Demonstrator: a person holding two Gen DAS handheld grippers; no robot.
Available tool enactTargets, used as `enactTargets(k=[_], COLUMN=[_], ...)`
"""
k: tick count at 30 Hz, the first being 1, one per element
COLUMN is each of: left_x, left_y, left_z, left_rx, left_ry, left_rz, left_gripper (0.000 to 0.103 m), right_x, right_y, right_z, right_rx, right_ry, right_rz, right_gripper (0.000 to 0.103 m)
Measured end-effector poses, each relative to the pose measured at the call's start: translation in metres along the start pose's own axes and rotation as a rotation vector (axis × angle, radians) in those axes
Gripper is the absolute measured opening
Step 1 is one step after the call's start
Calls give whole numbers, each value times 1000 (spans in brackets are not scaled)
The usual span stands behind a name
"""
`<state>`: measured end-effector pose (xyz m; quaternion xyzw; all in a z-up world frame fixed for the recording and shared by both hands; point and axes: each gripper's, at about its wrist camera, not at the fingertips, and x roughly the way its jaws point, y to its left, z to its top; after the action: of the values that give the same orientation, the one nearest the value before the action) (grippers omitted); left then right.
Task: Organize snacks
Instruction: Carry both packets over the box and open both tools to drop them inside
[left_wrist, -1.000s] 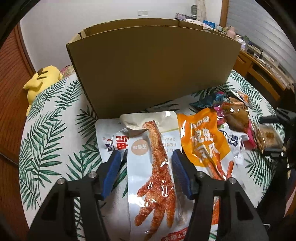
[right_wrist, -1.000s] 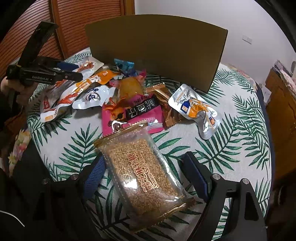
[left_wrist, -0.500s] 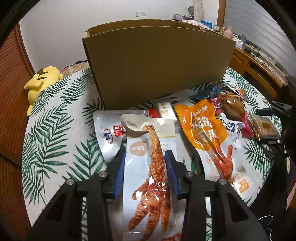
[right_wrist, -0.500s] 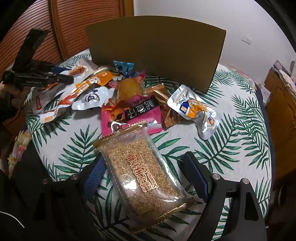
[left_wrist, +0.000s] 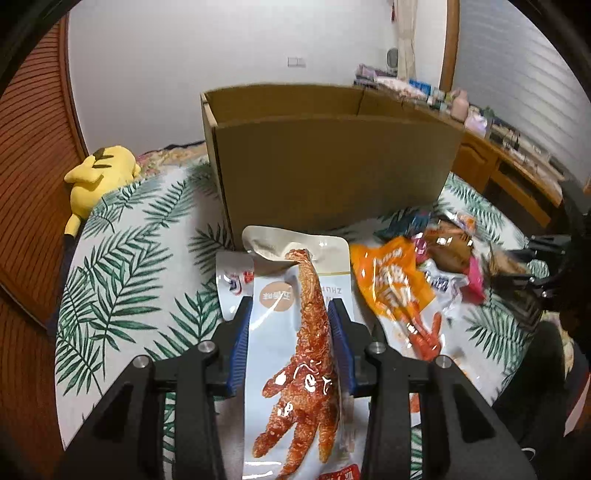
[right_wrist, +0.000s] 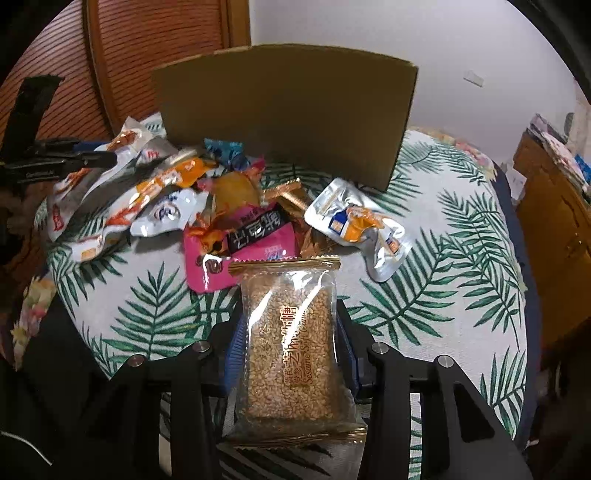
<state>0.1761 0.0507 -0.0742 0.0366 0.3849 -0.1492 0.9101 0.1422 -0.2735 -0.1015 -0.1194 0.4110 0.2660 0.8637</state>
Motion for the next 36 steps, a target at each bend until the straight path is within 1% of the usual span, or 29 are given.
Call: enactTargets(k=[5, 10, 14, 20, 27, 31, 36], left_x=[-13, -30, -47, -56, -52, -43, -22], left_y=[2, 5, 4, 6, 11, 13, 14], left_z=[9, 26, 55, 103, 151, 174, 202], left_rx=[-39, -73, -63, -30, 5, 19, 37], left_ry=[-75, -154, -209, -261, -306, -318, -320], left_rz=[-19, -48, -65, -67, -73, -77, -68], left_gripper=[39, 39, 39, 39, 39, 39, 39], right_x=[-16, -33, -49, -68, -70, -63, -49], right_y=[-2, -3, -4, -7, -10, -15, -14], right_z=[7, 22, 46, 89, 141, 171, 203], right_rx=[29, 44, 42, 18, -18, -23, -44], right_ry=[-45, -86, -129, -203, -262, -289, -310], right_rz=[-17, -29, -31, -47, -47, -34, -32], right_gripper=[43, 43, 44, 44, 44, 44, 44])
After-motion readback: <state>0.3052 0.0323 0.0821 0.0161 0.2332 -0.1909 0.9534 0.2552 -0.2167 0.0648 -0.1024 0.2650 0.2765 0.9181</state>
